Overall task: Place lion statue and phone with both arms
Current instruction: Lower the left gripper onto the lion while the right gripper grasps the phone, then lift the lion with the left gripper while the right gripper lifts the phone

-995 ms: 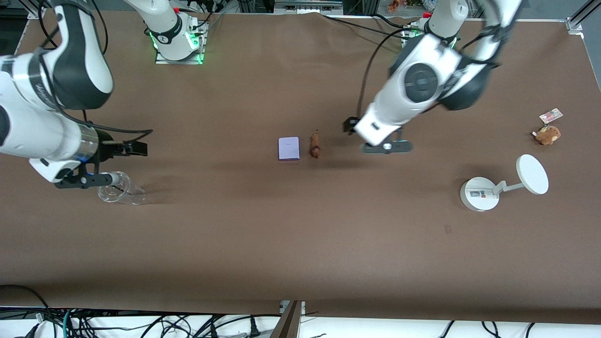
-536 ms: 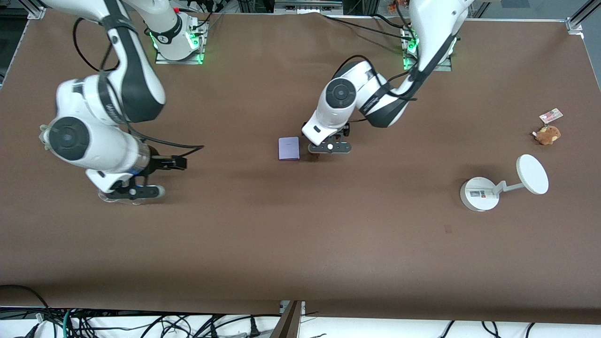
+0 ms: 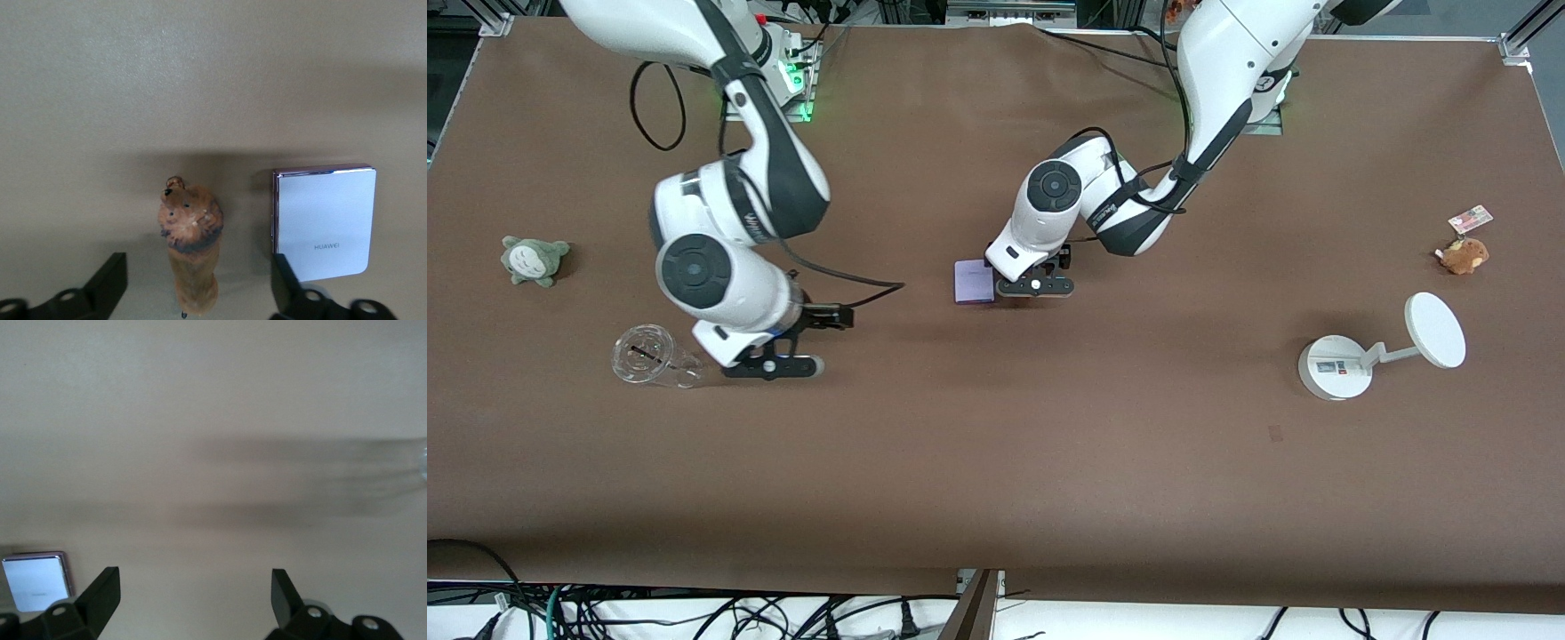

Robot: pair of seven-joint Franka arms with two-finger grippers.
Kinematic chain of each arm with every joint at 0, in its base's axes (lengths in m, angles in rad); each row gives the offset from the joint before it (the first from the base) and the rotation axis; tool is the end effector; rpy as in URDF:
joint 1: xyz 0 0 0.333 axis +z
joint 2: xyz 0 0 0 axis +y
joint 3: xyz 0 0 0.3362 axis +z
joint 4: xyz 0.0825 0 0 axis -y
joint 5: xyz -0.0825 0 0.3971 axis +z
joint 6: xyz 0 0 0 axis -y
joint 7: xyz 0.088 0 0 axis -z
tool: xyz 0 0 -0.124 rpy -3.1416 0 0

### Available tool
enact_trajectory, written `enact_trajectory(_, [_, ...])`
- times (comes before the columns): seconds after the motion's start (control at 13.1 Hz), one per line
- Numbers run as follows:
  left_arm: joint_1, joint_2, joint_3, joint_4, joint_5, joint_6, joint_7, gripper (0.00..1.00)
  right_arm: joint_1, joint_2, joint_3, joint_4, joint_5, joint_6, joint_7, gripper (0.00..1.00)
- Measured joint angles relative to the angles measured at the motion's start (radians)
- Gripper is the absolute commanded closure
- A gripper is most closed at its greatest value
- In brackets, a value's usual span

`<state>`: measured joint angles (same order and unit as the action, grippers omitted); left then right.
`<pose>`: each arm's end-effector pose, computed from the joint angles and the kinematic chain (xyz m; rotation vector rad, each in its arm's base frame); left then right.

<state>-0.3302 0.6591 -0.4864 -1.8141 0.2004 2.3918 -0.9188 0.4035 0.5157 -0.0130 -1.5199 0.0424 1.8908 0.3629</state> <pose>0.4768 -0.4707 0.2008 3.0315 0.0643 -0.1733 0.6442 0.2707 0.3452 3.1103 0.0195 -0.2284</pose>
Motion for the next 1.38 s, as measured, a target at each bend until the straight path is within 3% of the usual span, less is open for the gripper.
enact_trajectory(0.31, [0.000,0.010,0.000,0.001,0.036,0.002,-0.002,0.87,0.042,0.035,0.000,0.000,0.000,0.029,0.030,0.00])
enact_trajectory(0.69, [0.007,0.006,0.005,0.020,0.039,-0.027,-0.001,0.88,0.088,0.054,0.000,-0.001,0.004,0.054,0.055,0.00])
enact_trajectory(0.92, [0.041,-0.044,0.007,0.047,0.045,-0.167,0.031,0.88,0.115,0.070,0.000,-0.001,0.004,0.074,0.060,0.00])
enact_trajectory(1.07, [0.102,-0.099,0.009,0.052,0.049,-0.266,0.125,0.88,0.130,0.078,0.000,-0.001,0.023,0.086,0.060,0.00])
enact_trajectory(1.38, [0.276,-0.157,0.005,0.051,0.049,-0.344,0.362,0.88,0.174,0.087,0.000,-0.002,0.044,0.101,0.060,0.00])
